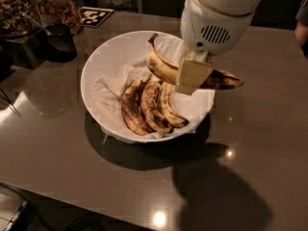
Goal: Pick banana from white bowl
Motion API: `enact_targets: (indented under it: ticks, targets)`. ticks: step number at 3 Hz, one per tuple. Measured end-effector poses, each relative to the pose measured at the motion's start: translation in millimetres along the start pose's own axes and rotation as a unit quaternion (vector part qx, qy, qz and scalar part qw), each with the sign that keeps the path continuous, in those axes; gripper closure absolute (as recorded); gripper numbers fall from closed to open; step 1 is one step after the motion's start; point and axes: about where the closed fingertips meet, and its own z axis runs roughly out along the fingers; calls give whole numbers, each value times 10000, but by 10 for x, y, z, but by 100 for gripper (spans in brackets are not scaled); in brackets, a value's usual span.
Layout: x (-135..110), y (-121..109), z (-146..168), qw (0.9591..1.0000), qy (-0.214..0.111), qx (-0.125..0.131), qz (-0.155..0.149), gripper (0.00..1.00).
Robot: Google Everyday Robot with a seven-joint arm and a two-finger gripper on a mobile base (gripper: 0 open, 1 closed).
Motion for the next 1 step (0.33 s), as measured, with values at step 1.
enact_targets:
  ticks: [1]
  targets:
    - [-18,23,-83,9999,-34,95,-40,100]
